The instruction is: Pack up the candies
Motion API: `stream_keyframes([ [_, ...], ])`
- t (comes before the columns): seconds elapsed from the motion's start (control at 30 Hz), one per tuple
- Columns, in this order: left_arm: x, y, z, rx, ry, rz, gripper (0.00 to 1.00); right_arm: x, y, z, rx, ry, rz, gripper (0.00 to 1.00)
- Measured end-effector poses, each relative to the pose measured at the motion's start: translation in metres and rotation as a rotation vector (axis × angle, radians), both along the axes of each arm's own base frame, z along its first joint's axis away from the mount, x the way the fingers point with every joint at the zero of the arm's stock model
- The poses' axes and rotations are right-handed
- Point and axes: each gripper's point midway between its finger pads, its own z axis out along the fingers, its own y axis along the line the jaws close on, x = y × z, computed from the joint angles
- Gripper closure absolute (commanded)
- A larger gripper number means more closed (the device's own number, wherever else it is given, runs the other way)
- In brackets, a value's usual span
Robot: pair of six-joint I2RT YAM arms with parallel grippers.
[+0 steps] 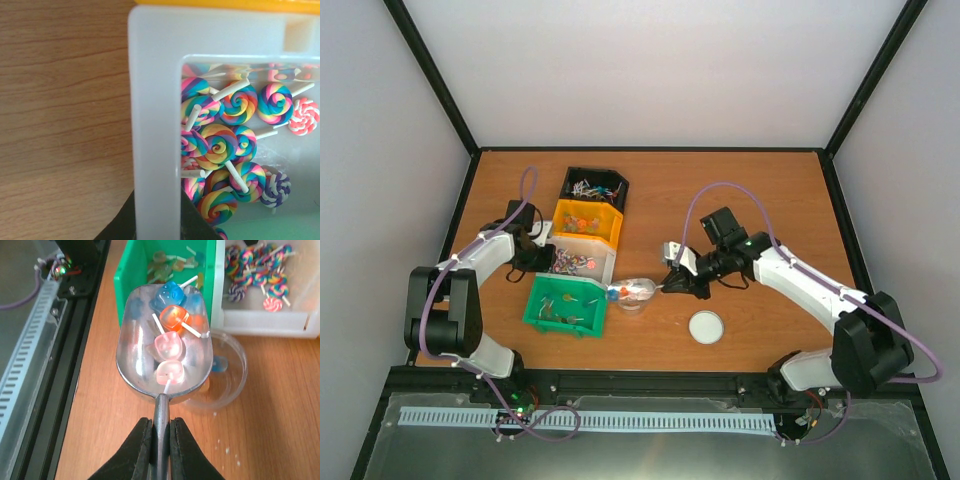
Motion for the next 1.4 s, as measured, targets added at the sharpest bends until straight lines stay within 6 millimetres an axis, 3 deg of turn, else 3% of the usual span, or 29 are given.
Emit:
stream_keyframes([
  [0.2, 0.000, 0.000, 0.000, -0.001, -0.001, 0.000, 0.99, 0.001, -0.017, -0.015, -0.131, -0.013, -0.033, 0.97],
  [0.63, 0.001, -0.001, 0.000, -0.008, -0.001, -0.002, 0.99, 0.019, -0.040, -0.018, -0.314, -0.083, -0.115, 0.97],
  [0.9, 0.002, -0.003, 0.000, -0.015, 0.001, -0.005, 0.99, 0.029, -0.042, 0.000, -0.351, -0.117, -0.129, 0.97],
  [1.4, 0.002, -0.003, 0.000, -0.018, 0.002, -0.006, 0.96, 0.018, -0.047, -0.008, -0.454, -0.117, -0.085, 0.97],
])
